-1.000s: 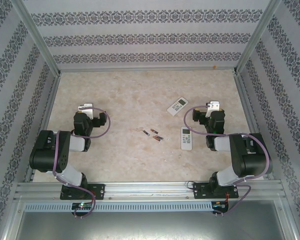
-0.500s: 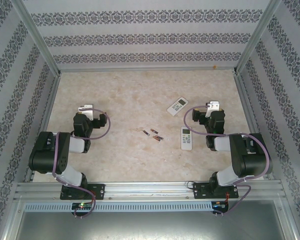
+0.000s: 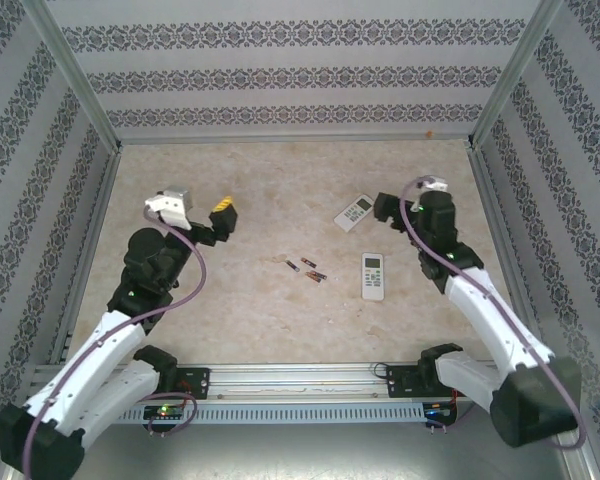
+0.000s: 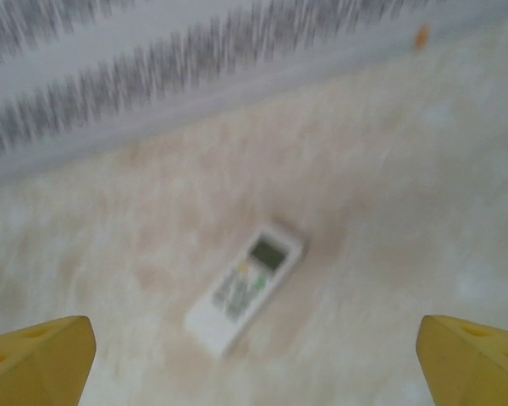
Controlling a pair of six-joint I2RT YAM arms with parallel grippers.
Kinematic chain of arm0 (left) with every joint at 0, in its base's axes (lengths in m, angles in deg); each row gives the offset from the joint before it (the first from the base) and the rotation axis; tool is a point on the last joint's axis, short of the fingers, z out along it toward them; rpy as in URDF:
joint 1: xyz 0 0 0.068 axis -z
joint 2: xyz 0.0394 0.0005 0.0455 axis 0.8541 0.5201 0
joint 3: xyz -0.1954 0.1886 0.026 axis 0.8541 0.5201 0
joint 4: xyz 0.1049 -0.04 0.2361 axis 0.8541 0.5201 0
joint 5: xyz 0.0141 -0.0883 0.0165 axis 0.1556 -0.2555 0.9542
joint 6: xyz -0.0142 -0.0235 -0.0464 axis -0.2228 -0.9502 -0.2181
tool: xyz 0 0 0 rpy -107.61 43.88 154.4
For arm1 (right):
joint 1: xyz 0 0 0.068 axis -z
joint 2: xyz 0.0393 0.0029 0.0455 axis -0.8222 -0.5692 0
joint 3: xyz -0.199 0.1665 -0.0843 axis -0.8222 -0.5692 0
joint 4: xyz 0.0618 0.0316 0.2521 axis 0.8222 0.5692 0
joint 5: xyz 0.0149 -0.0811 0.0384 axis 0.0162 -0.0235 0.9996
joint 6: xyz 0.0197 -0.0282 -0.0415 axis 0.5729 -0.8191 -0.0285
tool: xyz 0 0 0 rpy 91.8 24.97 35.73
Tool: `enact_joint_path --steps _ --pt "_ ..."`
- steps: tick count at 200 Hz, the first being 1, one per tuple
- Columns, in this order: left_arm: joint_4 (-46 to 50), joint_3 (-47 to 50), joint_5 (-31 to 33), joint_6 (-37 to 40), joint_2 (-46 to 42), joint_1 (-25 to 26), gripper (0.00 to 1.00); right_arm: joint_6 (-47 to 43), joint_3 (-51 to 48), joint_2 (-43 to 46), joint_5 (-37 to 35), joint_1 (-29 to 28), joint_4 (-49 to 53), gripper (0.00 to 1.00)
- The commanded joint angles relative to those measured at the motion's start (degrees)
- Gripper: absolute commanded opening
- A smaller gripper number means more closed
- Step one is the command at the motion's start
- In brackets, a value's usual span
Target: Load the batteries into the remote control
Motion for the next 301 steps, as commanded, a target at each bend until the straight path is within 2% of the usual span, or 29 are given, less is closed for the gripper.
enact_joint_path --steps 1,13,25,42,71,98,115,141,177,194,207,225,239,254,280,301 --pt "22.73 -5.64 -4.94 -6.13 3.67 8.2 1.0 3.04 3.13 -8.81 0.01 -4.93 23.65 0.98" --pt "26.95 -8.24 -4.67 -7.3 5.96 12.88 1.0 2.99 4.03 -12.66 -2.1 -5.89 25.28 0.98" --pt "29.85 -9.78 -5.83 -9.01 7.86 15.14 1.0 3.21 4.14 -16.47 -1.63 -6.16 25.71 0.98" --pt "31.15 -9.76 -6.67 -12.9 8.89 15.45 1.0 3.93 2.92 -19.18 -0.46 -7.05 24.37 0.98" --pt "34.13 -11.5 -6.19 -15.11 10.62 15.37 1.0 5.24 1.26 -22.5 0.0 -9.81 23.04 0.97" --pt "36.54 -14.6 -6.35 -15.95 13.67 15.19 1.0 6.39 -0.49 -24.64 -0.53 -11.92 21.21 0.89" --pt "37.34 -15.96 -6.37 -17.48 15.48 15.02 1.0 6.86 -0.82 -24.25 -1.69 -12.81 21.24 0.79" --pt "35.51 -15.96 -6.99 -21.34 16.21 14.54 1.0 7.89 -1.95 -23.09 0.91 -13.13 19.96 0.67" --pt "33.65 -15.84 -7.9 -27.06 15.56 13.18 1.0 7.56 -2.36 -23.18 0.95 -13.28 19.14 0.54" --pt "33.22 -15.81 -7.17 -28.7 15.2 12.99 1.0 6.81 -0.96 -21.17 0.08 -13.29 20.62 0.51" --pt "32.67 -15.65 -6.56 -31.07 15.13 12.99 1.0 7.04 -0.29 -16.32 1.4 -13.29 20.84 0.51" --pt "29.08 -15.51 -8.7 -35.04 16.18 12.99 1.0 8.85 -0.41 -7.59 9.49 -13.5 17.53 0.5" --pt "24.99 -16.43 -13.38 -38.0 18.78 12.99 1.0 11.24 -1.61 -2.62 17.63 -14.92 11.29 0.5" --pt "23.22 -19.7 -18.49 -39.93 22.99 12.99 0.99 12.26 -1.37 -0.08 21.16 -18.09 8.02 0.5" --pt "23.38 -25.19 -22.98 -41.55 29.72 13.4 0.89 9.44 1.99 0.17 21.85 -22.54 10.14 0.49" --pt "23.78 -27.35 -24.1 -42.92 33.44 14.51 0.8 7.77 4.05 -0.64 22.92 -24.88 10.53 0.47"
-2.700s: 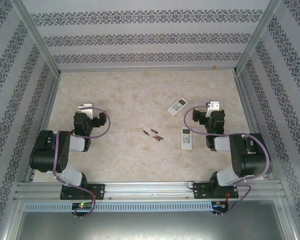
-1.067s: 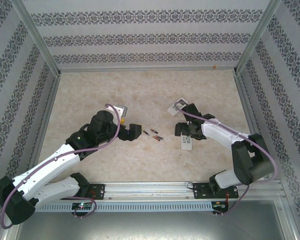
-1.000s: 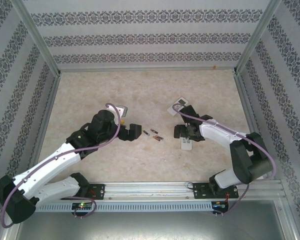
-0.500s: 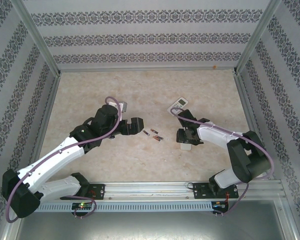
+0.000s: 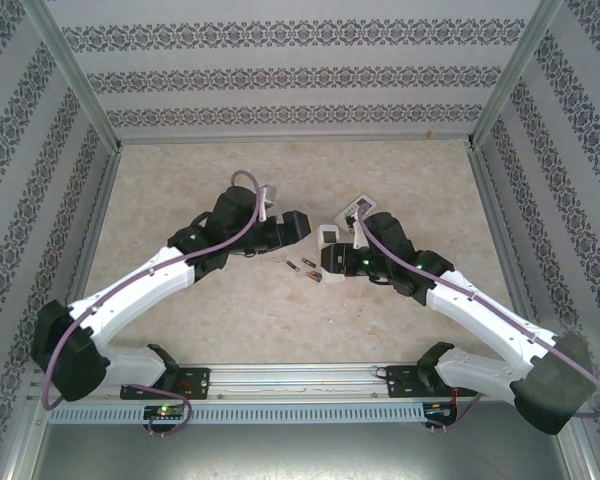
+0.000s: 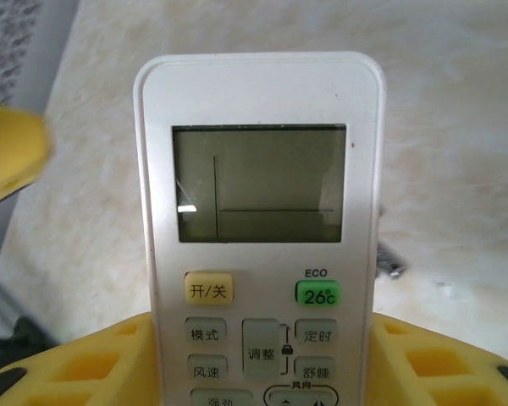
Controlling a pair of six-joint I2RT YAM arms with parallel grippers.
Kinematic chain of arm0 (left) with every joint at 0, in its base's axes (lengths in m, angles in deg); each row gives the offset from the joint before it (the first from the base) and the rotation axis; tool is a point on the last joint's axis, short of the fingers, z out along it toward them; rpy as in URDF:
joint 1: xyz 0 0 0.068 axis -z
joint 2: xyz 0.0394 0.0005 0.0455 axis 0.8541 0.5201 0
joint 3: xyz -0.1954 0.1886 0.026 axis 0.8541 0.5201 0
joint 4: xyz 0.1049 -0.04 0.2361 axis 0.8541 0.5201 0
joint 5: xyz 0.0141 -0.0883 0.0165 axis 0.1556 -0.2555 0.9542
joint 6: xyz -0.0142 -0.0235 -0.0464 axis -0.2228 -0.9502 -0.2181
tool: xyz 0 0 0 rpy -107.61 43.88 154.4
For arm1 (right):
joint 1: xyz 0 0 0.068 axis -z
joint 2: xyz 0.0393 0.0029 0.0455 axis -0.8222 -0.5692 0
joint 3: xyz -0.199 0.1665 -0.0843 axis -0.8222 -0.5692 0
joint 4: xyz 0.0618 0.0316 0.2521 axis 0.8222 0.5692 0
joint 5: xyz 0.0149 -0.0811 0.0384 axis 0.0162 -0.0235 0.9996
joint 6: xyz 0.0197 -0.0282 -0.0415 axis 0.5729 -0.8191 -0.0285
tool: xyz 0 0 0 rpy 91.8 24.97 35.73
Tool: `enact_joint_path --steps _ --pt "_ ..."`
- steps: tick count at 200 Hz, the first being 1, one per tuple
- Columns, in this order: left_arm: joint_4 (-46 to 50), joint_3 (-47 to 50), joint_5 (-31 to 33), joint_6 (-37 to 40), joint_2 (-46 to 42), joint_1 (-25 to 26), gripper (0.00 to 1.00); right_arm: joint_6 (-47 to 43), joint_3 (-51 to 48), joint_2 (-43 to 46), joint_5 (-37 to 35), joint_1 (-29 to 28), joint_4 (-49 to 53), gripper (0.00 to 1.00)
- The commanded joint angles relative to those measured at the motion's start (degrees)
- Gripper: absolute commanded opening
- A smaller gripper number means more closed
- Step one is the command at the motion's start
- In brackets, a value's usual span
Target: Load the batteries into the remote control
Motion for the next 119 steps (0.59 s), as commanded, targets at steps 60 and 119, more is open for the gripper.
enact_joint_path --steps 60,119 --pt "-0.14 -1.2 -3.42 -7.25 4.72 1.52 0.27 -4.7 5.95 -3.63 2.01 -5.58 -0.09 0.47" --pt "11.1 -3.28 5.89 -14.81 3.55 1.44 0.1 -15.86 5.8 5.11 -17.0 -11.19 -0.03 0.79"
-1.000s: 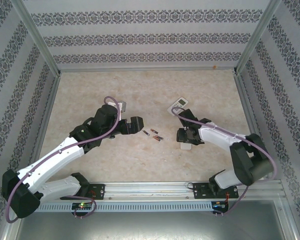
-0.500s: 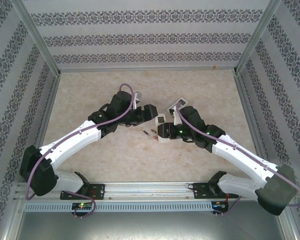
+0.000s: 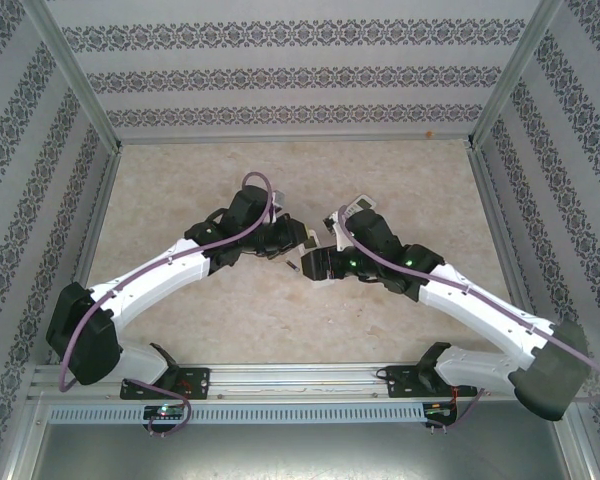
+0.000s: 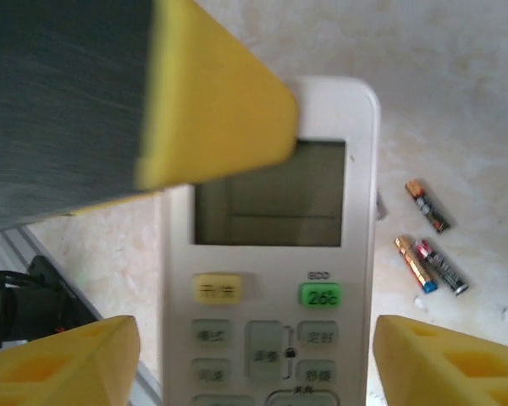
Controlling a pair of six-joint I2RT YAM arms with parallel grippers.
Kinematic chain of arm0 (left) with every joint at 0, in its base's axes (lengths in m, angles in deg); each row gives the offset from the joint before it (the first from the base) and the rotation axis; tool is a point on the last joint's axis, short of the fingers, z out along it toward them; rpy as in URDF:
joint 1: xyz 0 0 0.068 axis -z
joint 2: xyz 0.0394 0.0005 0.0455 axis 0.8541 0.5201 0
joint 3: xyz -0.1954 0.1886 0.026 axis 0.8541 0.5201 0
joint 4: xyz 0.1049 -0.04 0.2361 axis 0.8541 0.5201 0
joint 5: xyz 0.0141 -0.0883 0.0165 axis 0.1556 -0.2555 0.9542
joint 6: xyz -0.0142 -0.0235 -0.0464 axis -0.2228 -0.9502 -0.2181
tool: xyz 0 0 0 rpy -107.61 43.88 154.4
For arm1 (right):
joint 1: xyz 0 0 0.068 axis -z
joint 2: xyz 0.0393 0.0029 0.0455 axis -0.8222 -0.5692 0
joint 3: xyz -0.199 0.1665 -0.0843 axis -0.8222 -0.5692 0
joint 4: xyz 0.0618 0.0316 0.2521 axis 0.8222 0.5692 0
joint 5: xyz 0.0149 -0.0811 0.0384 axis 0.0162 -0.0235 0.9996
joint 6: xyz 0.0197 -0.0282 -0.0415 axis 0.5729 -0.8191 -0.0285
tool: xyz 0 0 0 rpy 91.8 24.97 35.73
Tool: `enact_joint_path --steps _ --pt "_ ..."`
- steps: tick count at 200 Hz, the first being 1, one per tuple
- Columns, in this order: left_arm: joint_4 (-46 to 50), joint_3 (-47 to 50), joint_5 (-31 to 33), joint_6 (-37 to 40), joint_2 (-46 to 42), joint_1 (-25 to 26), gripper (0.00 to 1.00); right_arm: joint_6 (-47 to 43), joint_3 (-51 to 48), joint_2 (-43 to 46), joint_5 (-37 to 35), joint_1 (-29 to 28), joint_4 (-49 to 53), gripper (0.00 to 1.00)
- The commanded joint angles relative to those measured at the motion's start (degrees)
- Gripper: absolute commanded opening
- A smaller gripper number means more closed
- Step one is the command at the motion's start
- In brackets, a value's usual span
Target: Load the batteries into the remote control
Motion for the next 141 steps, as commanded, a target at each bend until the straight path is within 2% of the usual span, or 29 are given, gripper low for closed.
enact_joint_path --steps 1,23,48,60,77,101,130,141 --pt "9.25 -2.13 6.29 -6.3 -1.48 0.36 0.11 -9.44 -0.62 7.57 -15.96 -4.62 -3.3 0.79" --pt "18.86 -5.08 15.09 -14.39 -2.08 0.35 0.11 -27.47 -8.67 12.82 -33.0 -14.18 -15.73 0.79" --pt "23.62 -6.98 20.49 -19.89 -2.89 0.26 0.1 -51.83 -17.65 11.66 -41.12 -22.31 -33.51 0.78" --pt "24.14 -7.15 21.19 -22.34 -3.25 0.09 0.1 -59.31 -19.77 8.61 -42.7 -24.04 -38.72 0.79" --pt "23.63 -6.85 20.99 -24.92 -4.02 -0.17 0.1 -63.88 -19.95 3.55 -44.8 -24.22 -42.55 0.75" --pt "23.07 -6.5 20.41 -26.37 -4.69 -0.44 0.1 -67.99 -20.24 -1.89 -48.44 -24.18 -51.21 0.57" --pt "22.96 -5.82 19.85 -27.03 -5.44 -0.53 0.1 -65.88 -18.8 -4.12 -46.34 -23.54 -50.86 0.41" --pt "22.64 -5.44 19.72 -27.26 -5.72 -0.6 0.1 -63.82 -17.95 -4.28 -45.5 -23.21 -49.02 0.3"
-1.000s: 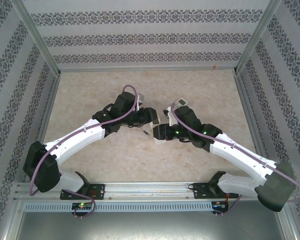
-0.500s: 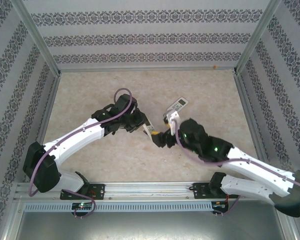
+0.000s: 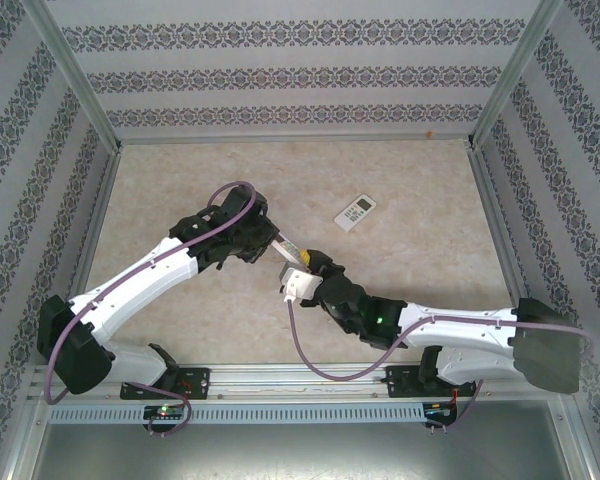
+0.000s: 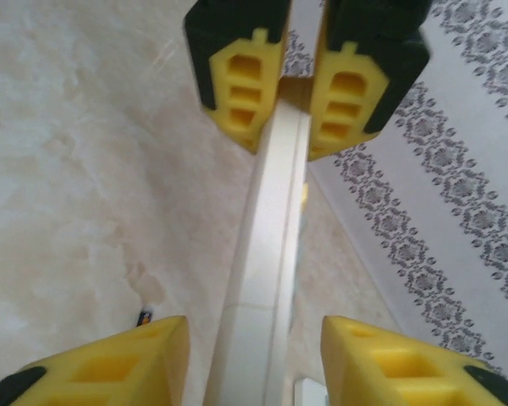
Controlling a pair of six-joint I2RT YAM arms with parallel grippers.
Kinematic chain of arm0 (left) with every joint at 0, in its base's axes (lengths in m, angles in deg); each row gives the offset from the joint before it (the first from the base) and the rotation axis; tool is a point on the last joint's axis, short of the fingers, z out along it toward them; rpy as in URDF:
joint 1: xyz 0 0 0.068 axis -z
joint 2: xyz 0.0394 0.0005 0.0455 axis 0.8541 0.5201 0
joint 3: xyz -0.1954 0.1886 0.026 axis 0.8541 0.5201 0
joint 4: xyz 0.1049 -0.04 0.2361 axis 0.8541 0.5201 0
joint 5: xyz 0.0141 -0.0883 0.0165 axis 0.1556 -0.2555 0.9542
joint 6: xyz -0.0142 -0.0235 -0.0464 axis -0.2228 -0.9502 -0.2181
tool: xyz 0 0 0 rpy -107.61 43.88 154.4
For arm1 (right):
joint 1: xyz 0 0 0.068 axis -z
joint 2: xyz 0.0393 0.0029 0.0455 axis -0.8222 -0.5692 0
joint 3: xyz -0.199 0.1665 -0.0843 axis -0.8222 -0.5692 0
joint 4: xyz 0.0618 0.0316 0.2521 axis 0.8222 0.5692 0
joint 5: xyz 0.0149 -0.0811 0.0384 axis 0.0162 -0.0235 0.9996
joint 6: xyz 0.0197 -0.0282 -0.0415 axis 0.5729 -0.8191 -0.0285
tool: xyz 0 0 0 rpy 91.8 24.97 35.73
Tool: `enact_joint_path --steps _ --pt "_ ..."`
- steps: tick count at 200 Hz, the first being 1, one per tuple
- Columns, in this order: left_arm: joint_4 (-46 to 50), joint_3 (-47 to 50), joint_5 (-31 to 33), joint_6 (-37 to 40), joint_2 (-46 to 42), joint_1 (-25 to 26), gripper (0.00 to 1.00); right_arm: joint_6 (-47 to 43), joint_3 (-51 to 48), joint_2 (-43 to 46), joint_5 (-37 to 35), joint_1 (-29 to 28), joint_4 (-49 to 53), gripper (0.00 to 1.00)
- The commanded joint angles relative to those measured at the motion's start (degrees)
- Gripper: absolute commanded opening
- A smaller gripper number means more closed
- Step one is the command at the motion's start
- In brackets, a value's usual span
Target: Load the batteries into the remote control
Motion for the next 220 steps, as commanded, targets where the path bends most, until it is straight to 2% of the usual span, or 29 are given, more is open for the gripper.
enact_joint_path --steps 1,17,41,47,57,65,73,80,90,97,104,111,127,143,162,194,205,220 --pt "2.58 0.09 0.68 -5.16 -2.12 -0.55 0.1 0.09 2.38 -0.46 -0.91 0.62 -3.17 0.29" --pt "1.64 0.76 0.46 -5.16 -2.87 -0.64 0.11 3.69 3.32 -0.33 -0.72 1.4 -1.03 0.17" --pt "-0.26 1.89 1.06 -5.03 -4.48 -0.82 0.21 9.45 3.97 1.78 3.71 2.65 2.52 0.16" --pt "-1.05 2.29 1.2 -4.77 -5.07 -0.96 0.31 10.98 4.27 2.41 5.25 3.02 3.82 0.16" --pt "-5.28 3.86 1.9 -1.92 -6.7 -1.52 0.6 15.0 5.08 3.59 7.84 4.17 6.03 0.15" --pt "-13.15 6.32 2.67 5.09 -9.1 -2.05 0.84 19.18 6.07 4.48 10.53 5.71 8.66 0.15" --pt "-26.64 10.03 2.25 17.7 -12.19 -2.29 0.99 26.34 8.22 5.48 16.24 8.94 13.55 0.14" --pt "-37.14 13.39 -0.31 29.79 -15.06 -2.24 1.0 33.86 10.62 5.9 22.91 13.04 17.8 0.13" --pt "-45.31 16.91 -4.82 42.29 -19.09 -2.31 1.0 44.35 13.66 5.49 34.33 19.12 22.3 0.1" --pt "-47.97 18.61 -6.28 47.64 -21.22 -2.38 1.0 50.85 15.29 4.98 41.9 23.31 23.41 0.09" --pt "-47.2 18.84 -5.53 49.22 -22.73 -2.77 1.0 56.81 16.04 4.37 49.79 27.03 22.81 0.08" --pt "-44.54 17.8 -6.56 48.94 -23.19 -4.6 1.0 62.4 16.17 3.82 56.63 30.06 20.6 0.07" --pt "-44.39 16.91 -17.76 44.96 -21.51 -10.43 1.0 72.48 15.83 2.99 65.84 34.04 14.16 0.07" --pt "-56.53 20.05 -29.72 35.0 -18.28 -15.87 1.0 79.33 15.62 2.73 70.08 35.69 8.48 0.07" --pt "-72.93 22.0 -38.41 22.69 -11.59 -19.22 1.0 87.93 14.94 2.65 72.31 36.15 0.34 0.07" --pt "-101.59 22.71 -42.23 4.72 0.35 -19.34 0.98 99.61 13.64 1.59 71.35 35.81 -9.84 0.05" --pt "-106.81 22.46 -42.3 1.34 2.72 -19.22 0.94 100.92 13.83 1.37 70.72 35.43 -10.94 0.05" --pt "-109.06 22.05 -42.2 -0.31 4.05 -18.33 0.87 100.91 14.55 1.1 69.75 34.69 -10.99 0.06"
